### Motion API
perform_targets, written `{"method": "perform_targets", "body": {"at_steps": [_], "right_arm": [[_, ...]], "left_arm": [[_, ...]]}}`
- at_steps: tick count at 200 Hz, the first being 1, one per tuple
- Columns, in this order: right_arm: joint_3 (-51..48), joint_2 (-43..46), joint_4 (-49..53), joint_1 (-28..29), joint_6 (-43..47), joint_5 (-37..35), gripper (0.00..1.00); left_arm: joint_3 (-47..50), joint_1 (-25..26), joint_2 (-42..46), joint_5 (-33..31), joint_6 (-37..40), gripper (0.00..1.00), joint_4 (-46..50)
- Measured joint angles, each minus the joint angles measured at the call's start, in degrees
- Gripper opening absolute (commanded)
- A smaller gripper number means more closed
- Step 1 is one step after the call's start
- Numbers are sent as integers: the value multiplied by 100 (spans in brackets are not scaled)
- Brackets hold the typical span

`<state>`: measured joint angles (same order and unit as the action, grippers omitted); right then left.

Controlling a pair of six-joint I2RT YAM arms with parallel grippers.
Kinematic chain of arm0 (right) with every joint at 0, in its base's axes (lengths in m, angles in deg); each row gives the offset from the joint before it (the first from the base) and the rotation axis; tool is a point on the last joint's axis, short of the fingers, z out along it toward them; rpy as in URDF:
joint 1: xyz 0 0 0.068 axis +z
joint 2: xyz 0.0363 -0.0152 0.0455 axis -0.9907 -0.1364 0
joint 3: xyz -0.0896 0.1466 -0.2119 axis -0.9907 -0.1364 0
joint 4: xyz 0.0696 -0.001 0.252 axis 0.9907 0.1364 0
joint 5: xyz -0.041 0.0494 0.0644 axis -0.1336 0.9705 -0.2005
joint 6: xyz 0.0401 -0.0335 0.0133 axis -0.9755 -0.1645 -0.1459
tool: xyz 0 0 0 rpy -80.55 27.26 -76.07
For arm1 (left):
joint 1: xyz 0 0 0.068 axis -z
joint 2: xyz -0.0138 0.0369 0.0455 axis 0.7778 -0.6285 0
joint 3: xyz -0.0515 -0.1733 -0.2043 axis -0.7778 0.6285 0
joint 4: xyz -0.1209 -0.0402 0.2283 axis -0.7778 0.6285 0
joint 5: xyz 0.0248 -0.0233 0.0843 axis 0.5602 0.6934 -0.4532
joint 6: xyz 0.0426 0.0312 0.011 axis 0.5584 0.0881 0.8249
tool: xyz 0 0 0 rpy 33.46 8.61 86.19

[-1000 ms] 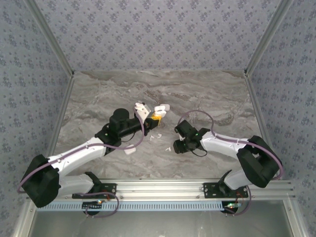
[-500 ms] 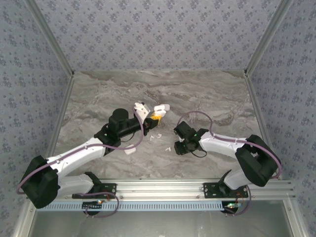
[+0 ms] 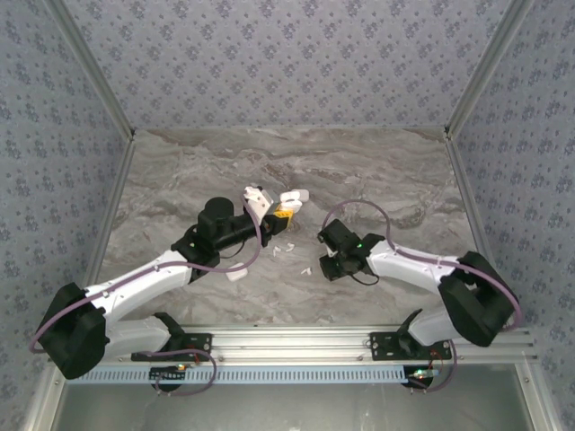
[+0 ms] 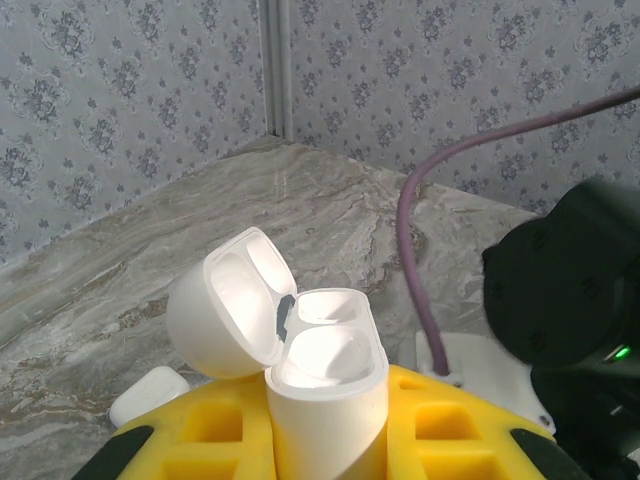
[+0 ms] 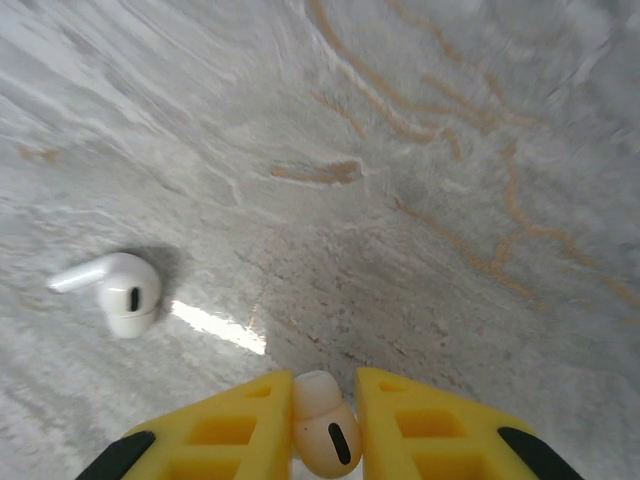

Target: Insert wireless bluetooth earbuds into charging case

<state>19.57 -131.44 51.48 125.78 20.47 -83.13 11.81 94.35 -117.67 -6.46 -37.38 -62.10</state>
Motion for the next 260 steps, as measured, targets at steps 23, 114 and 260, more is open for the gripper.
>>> {"method": "perform_targets", "body": {"at_steps": [23,114,260], "right_arm": [[20,579,42,-68,330,-52,23],[1355,1886,201,-149,2870,-614,23],[1832,2013,-149,291,5018,-302,24]], "left_arm": [[0,0,0,28,-63,0,-4],[0,0,-109,1056,-476,0,-20],[-153,0,-479,2085,-664,0,-11]]}}
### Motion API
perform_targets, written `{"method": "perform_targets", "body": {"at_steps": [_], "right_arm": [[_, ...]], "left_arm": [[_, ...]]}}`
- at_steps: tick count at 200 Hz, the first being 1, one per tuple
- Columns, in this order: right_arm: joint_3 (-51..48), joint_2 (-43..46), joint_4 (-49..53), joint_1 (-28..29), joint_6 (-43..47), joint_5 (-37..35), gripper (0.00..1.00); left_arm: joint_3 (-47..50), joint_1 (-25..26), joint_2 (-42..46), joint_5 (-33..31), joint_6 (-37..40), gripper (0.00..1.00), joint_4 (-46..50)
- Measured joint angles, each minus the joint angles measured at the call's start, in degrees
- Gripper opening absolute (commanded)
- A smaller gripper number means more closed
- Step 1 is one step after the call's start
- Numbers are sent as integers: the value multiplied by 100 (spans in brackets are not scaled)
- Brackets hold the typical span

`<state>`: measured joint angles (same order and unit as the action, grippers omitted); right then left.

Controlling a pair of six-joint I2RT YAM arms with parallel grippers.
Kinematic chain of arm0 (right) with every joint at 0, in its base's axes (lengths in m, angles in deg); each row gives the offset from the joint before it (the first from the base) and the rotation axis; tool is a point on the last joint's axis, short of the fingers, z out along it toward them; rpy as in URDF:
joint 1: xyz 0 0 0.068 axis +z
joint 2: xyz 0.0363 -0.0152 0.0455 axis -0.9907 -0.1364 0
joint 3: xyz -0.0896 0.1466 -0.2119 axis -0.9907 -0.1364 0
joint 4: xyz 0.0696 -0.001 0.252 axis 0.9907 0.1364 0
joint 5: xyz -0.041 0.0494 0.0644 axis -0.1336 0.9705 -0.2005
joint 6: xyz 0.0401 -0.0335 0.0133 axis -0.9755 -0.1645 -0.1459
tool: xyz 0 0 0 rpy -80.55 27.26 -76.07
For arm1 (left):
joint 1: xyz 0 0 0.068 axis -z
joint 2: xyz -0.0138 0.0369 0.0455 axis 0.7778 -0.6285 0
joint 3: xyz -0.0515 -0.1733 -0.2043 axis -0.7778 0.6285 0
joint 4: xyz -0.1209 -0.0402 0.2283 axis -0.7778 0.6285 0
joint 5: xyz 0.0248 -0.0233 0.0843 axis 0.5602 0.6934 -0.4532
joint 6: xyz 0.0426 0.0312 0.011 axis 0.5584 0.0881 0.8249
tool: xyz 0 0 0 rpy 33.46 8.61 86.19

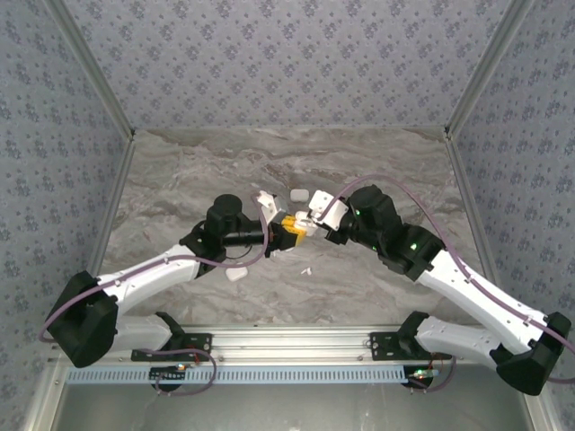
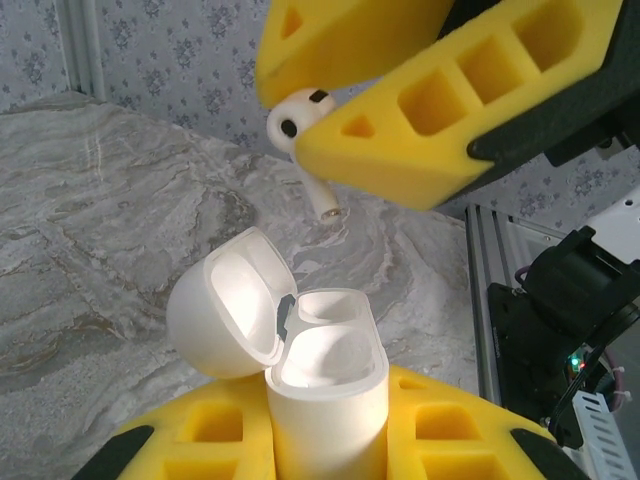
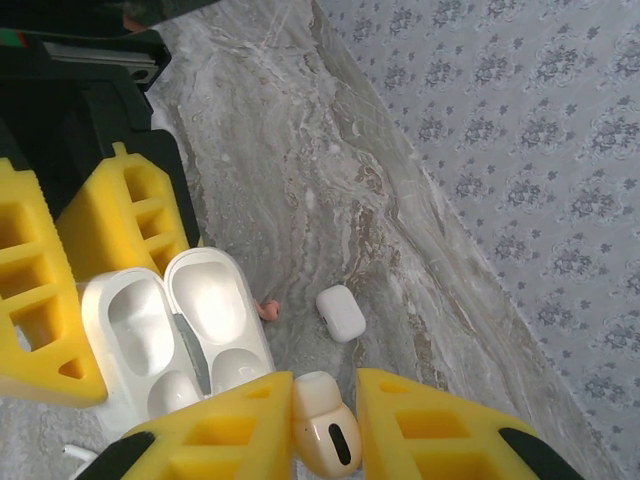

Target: Insert wireless bluetooth earbuds into charging case

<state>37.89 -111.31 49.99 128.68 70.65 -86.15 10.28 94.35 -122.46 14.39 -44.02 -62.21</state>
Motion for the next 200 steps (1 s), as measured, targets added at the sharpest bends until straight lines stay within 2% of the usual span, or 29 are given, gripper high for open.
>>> {"method": "perform_targets", "body": {"at_steps": [200], "right_arm": [[2,-293,317,151,144,170,25]], "left_arm": [[-7,0,-2,-4,0,0,7]]}}
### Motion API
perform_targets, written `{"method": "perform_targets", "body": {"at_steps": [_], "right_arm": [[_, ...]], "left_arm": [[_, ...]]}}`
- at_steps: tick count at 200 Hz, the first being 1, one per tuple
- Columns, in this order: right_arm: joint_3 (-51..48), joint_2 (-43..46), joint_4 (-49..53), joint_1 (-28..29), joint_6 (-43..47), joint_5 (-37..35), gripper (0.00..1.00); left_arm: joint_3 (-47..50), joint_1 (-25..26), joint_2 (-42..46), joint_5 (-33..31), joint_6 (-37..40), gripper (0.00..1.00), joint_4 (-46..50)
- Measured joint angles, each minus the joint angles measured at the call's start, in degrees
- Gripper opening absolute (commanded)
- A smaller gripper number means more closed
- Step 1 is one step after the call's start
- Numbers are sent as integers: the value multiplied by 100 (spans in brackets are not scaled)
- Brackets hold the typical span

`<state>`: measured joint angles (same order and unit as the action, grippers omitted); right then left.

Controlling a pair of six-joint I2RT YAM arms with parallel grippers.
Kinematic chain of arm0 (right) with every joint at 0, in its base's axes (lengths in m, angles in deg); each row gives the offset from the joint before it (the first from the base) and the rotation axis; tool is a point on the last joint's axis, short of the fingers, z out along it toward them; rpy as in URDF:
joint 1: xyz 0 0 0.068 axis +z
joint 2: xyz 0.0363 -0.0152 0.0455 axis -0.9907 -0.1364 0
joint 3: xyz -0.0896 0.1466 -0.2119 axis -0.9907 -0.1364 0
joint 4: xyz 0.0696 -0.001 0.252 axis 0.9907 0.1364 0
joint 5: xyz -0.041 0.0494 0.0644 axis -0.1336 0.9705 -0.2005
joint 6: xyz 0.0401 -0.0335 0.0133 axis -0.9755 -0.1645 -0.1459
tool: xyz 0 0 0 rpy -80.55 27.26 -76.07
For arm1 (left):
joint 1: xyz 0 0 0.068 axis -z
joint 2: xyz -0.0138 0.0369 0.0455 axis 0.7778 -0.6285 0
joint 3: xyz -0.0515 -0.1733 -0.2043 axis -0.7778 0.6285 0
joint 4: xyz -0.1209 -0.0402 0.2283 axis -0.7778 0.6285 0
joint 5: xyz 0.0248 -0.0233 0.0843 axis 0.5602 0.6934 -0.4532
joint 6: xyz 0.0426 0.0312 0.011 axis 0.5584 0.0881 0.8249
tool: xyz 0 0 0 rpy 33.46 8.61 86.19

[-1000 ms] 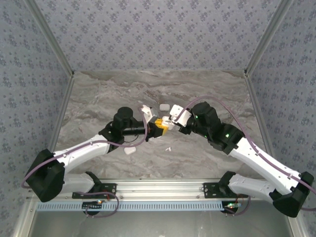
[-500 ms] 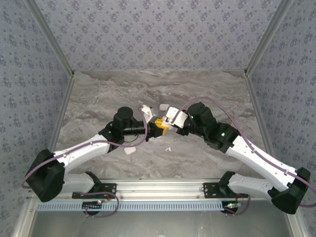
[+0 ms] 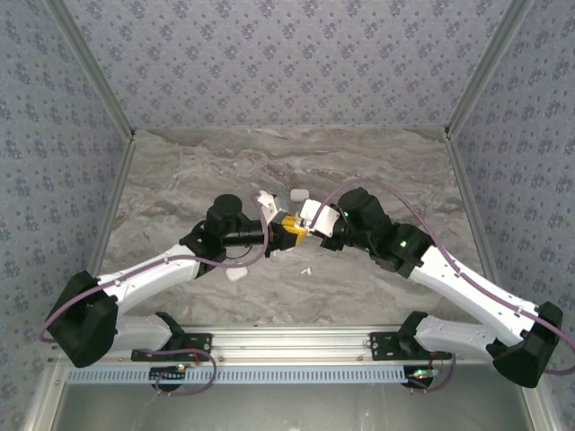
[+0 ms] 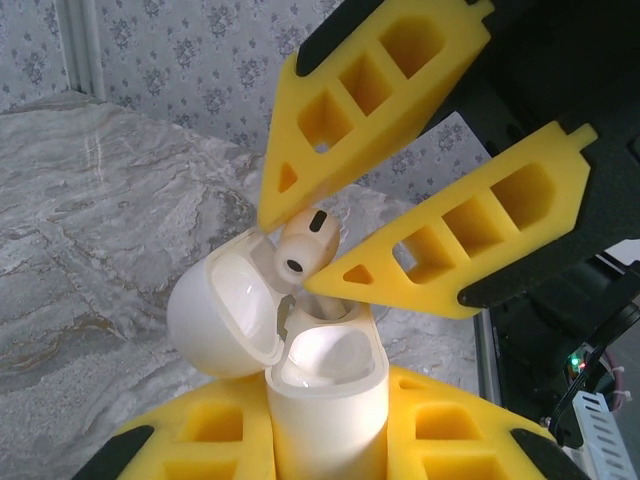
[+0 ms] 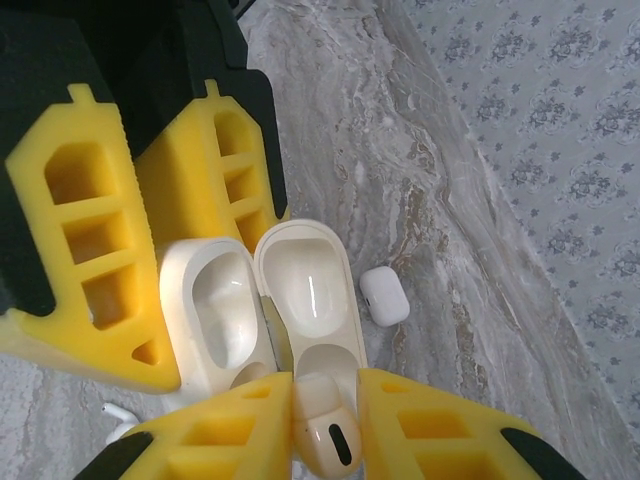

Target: Insert wireless bluetooth earbuds into charging case

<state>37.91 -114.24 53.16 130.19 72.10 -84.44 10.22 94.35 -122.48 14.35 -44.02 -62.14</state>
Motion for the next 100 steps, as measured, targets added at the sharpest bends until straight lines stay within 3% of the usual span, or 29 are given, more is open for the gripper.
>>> {"method": "perform_targets", "body": {"at_steps": [43,100], "right_arm": [[131,-146,151,-57,-188,140,31],[645,-221,343,-409,-713,1207,57]], "left_arm": [[0,-2,-2,2,2,0,79],[0,0,-2,0,0,0,-146]]}}
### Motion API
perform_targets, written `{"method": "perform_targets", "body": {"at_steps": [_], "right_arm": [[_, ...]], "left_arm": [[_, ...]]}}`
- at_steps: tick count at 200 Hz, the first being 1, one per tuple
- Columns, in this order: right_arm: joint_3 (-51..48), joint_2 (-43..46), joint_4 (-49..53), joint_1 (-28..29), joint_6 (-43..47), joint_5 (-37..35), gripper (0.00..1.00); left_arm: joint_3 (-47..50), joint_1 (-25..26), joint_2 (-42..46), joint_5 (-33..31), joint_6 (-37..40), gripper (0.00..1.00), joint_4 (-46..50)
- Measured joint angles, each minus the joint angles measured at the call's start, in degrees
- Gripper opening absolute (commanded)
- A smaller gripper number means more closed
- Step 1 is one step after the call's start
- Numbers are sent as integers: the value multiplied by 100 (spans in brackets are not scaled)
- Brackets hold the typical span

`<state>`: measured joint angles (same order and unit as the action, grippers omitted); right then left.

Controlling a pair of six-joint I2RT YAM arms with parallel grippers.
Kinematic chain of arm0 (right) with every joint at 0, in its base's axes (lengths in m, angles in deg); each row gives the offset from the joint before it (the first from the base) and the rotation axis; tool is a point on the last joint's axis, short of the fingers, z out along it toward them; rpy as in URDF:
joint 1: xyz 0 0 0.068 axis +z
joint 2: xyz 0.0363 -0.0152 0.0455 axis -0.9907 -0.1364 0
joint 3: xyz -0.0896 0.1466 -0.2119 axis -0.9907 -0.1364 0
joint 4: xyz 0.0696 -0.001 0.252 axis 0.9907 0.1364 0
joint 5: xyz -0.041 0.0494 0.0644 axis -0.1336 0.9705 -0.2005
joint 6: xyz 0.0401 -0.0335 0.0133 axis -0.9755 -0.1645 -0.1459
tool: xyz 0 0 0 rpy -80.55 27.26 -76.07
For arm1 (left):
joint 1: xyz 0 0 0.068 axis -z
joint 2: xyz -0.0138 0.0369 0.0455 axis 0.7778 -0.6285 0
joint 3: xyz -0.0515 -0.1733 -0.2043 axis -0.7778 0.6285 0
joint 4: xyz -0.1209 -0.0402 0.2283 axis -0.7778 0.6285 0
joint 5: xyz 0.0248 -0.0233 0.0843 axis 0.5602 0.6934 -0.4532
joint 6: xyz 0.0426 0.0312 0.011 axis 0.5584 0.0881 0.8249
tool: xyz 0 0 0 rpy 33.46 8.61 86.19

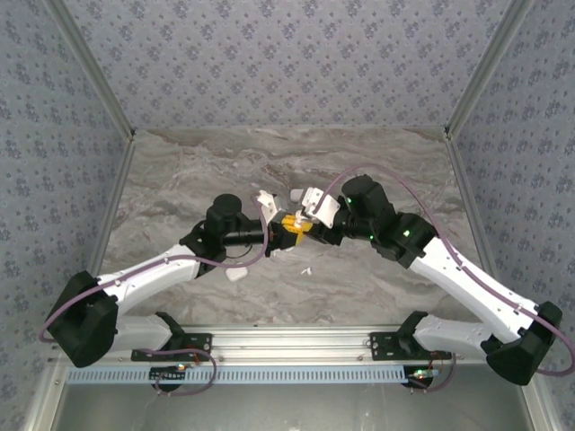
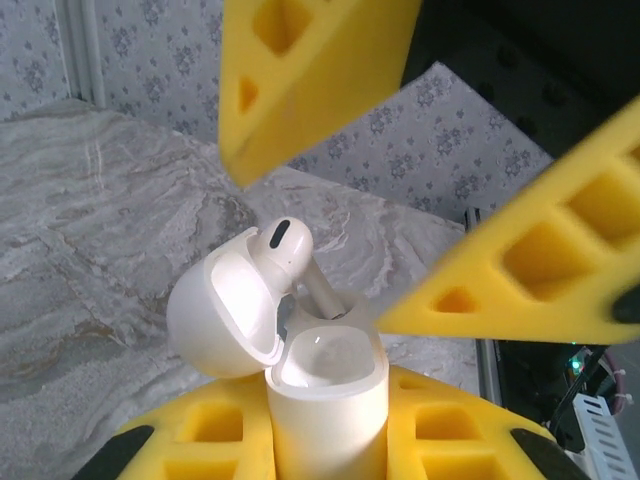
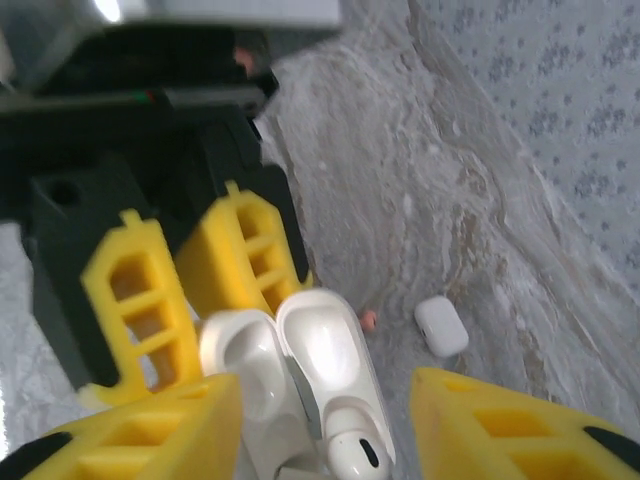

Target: Insert wireless bluetooth earbuds into charging case

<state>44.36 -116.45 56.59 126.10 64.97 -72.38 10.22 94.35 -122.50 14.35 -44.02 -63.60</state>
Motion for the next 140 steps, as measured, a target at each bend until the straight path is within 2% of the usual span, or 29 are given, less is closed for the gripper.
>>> {"method": "perform_targets", "body": {"at_steps": [46,89,120,140], "right_arm": [[308,151,-4,-605,-730,944,69],[317,304,-39,-1298,-1631,1456,69],[188,306,-170,-2055,-2483,2190,70],[87,306,-177,-2232,-2889,2450,74]], "left_arm": [[33,2,0,-101,-2,0,-413],[210,2,0,-286,-2,0,-741],[374,2,0,-457,9,0,-951],[411,2,11,-610,116,0,-1047]]}}
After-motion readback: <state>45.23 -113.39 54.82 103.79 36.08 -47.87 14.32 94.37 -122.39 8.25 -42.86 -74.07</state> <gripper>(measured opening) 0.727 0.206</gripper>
